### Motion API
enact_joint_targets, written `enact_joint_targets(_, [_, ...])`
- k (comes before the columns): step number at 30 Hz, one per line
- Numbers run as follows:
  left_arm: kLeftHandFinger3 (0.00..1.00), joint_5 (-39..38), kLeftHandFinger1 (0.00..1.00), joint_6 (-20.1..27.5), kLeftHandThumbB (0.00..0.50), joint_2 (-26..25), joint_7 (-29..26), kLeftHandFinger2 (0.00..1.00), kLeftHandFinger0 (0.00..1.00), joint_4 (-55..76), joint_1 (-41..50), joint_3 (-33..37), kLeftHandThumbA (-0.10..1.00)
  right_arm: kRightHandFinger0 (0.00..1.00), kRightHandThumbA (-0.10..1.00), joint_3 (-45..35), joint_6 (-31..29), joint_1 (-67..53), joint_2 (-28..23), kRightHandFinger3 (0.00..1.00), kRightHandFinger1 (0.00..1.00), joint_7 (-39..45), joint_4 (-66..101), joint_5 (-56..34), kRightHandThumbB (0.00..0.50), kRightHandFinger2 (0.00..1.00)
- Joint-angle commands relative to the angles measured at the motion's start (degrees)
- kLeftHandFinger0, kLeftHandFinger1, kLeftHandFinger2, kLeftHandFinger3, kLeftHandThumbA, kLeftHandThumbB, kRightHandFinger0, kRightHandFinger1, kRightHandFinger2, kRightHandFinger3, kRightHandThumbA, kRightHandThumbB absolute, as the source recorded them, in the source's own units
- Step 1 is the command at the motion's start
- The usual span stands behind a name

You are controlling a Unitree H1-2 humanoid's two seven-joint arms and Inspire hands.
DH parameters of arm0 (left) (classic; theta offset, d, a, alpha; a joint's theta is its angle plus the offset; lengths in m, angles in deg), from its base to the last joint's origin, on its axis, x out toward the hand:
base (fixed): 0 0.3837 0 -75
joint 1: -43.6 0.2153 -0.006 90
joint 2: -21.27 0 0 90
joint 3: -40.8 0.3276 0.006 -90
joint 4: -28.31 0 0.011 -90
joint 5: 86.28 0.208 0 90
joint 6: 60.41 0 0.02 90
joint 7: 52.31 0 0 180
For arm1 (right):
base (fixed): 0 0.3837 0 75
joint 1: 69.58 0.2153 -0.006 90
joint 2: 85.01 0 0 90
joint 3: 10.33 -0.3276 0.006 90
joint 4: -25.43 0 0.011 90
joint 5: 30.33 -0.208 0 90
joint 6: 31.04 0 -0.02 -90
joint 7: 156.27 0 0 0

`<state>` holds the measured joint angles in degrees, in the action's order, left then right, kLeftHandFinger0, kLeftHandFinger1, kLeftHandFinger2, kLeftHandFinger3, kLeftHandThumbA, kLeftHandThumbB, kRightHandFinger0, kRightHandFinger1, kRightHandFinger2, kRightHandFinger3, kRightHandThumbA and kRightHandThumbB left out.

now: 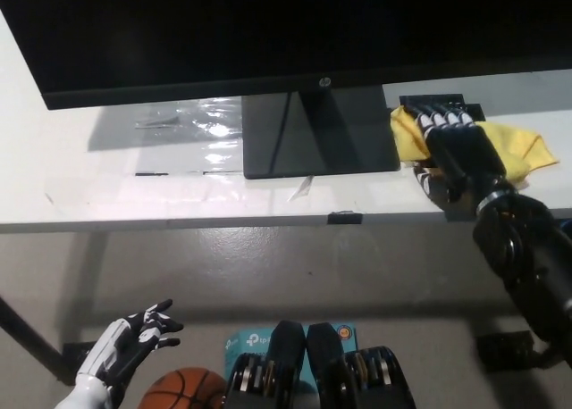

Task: The robot uses its right hand to pick up the cloth kept in the middle of the desk and use it to wipe the monitor in the middle of the desk by swiping its screen twice

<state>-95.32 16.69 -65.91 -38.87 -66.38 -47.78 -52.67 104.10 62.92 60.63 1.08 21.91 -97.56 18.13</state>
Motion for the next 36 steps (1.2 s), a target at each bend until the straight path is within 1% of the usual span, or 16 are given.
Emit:
enact_joint_targets(1, [1.00, -0.93, 0.75, 2.32, 0.070, -1.18, 0.71, 0.93, 0.72, 1.26, -1.85, -0.78, 0.44, 1.00, 1.00, -1.80, 15.97, -0.34, -3.58, 1.00, 1.00, 21.46, 14.73, -2.80, 0.498, 1.00])
enact_joint_targets(9, [1.00, -0.74, 0.75, 1.99, 0.069, -1.06, 0.39, 0.93, 0.72, 1.80, -1.73, -0.93, 0.46, 1.00, 1.00, -3.55, 18.27, -1.47, -4.27, 1.00, 1.00, 24.08, 18.92, -3.53, 0.500, 1.00])
enact_joint_targets(10, [1.00, -0.76, 0.74, 1.76, 0.078, -0.96, 0.25, 0.92, 0.71, 1.84, -1.75, -1.02, 0.46, 1.00, 1.00, -3.82, 18.42, -1.93, -4.39, 1.00, 1.00, 24.23, 20.00, -3.75, 0.498, 1.00])
enact_joint_targets(14, [1.00, -0.52, 0.74, 1.53, 0.062, -1.04, 0.24, 0.91, 0.72, 2.07, -1.69, -0.96, 0.46, 1.00, 1.00, -4.19, 18.42, -4.43, -5.39, 1.00, 1.00, 25.27, 25.08, -3.71, 0.486, 1.00])
enact_joint_targets(15, [1.00, -0.74, 0.74, 1.58, 0.051, -1.06, 0.43, 0.92, 0.74, 2.04, -1.69, -1.01, 0.46, 1.00, 1.00, -4.51, 18.58, -5.40, -5.66, 1.00, 1.00, 25.60, 27.01, -3.86, 0.458, 1.00])
enact_joint_targets(18, [1.00, -0.77, 0.74, 1.79, 0.057, -0.98, 0.41, 0.91, 0.73, 1.81, -1.73, -1.13, 0.45, 1.00, 1.00, -4.77, 19.25, -7.29, -6.67, 1.00, 1.00, 26.80, 31.35, -3.03, 0.433, 1.00])
enact_joint_targets(19, [1.00, -0.78, 0.74, 1.79, 0.064, -0.93, 0.36, 0.91, 0.73, 1.79, -1.74, -1.17, 0.44, 1.00, 1.00, -5.00, 19.48, -7.80, -6.95, 1.00, 1.00, 27.12, 32.50, -2.99, 0.426, 1.00])
enact_joint_targets(22, [1.00, -0.62, 0.85, 2.13, 0.053, -0.77, 0.12, 0.94, 0.78, 1.65, -1.75, -1.26, 0.43, 1.00, 1.00, -6.56, 19.46, -10.02, -7.88, 1.00, 1.00, 27.25, 36.84, -3.50, 0.432, 1.00])
enact_joint_targets(24, [1.00, -0.48, 0.90, 2.24, 0.033, -0.75, 0.03, 0.96, 0.81, 1.60, -1.78, -1.25, 0.42, 1.00, 1.00, -7.10, 20.31, -11.02, -8.58, 1.00, 1.00, 28.57, 39.39, -3.24, 0.436, 1.00])
enact_joint_targets(25, [1.00, -0.48, 0.90, 2.25, 0.032, -0.75, 0.03, 0.96, 0.82, 1.60, -1.78, -1.25, 0.42, 1.00, 1.00, -7.19, 20.39, -11.10, -8.59, 1.00, 1.00, 28.77, 39.61, -3.16, 0.436, 1.00])
enact_joint_targets(26, [1.00, -0.29, 0.89, 2.45, 0.010, -0.81, 0.07, 0.95, 0.81, 1.64, -1.78, -1.13, 0.41, 1.00, 1.00, -7.86, 20.85, -12.25, -9.22, 1.00, 1.00, 29.39, 42.11, -3.32, 0.432, 1.00])
enact_joint_targets(28, [1.00, -0.45, 0.86, 2.27, 0.019, -0.81, 0.19, 0.95, 0.79, 1.70, -1.79, -1.13, 0.42, 1.00, 1.00, -8.93, 20.61, -14.07, -9.83, 1.00, 1.00, 29.49, 45.18, -3.63, 0.430, 1.00])
enact_joint_targets(31, [1.00, -0.35, 0.86, 2.00, 0.052, -0.87, -0.14, 0.94, 0.78, 2.01, -1.44, -1.37, 0.43, 1.00, 0.96, -11.64, 19.68, -17.93, -9.88, 1.00, 1.00, 28.78, 51.23, -6.01, 0.384, 1.00])
enact_joint_targets(32, [1.00, -0.22, 0.85, 1.78, 0.052, -0.86, -0.35, 0.94, 0.77, 2.04, -1.50, -1.43, 0.44, 1.00, 0.95, -12.20, 19.70, -18.66, -9.89, 1.00, 1.00, 29.06, 52.64, -6.42, 0.381, 1.00])
enact_joint_targets(35, [1.00, -0.56, 0.84, 1.57, 0.057, -0.93, -0.26, 0.93, 0.77, 2.18, -1.41, -1.72, 0.43, 1.00, 0.88, -14.98, 19.39, -24.93, -9.75, 1.00, 1.00, 28.42, 61.27, -7.92, 0.304, 1.00])
enact_joint_targets(36, [1.00, -0.56, 0.84, 1.57, 0.057, -0.93, -0.26, 0.93, 0.77, 2.18, -1.41, -1.72, 0.43, 1.00, 0.88, -14.98, 19.39, -24.93, -9.75, 1.00, 1.00, 28.42, 61.27, -7.92, 0.304, 1.00])
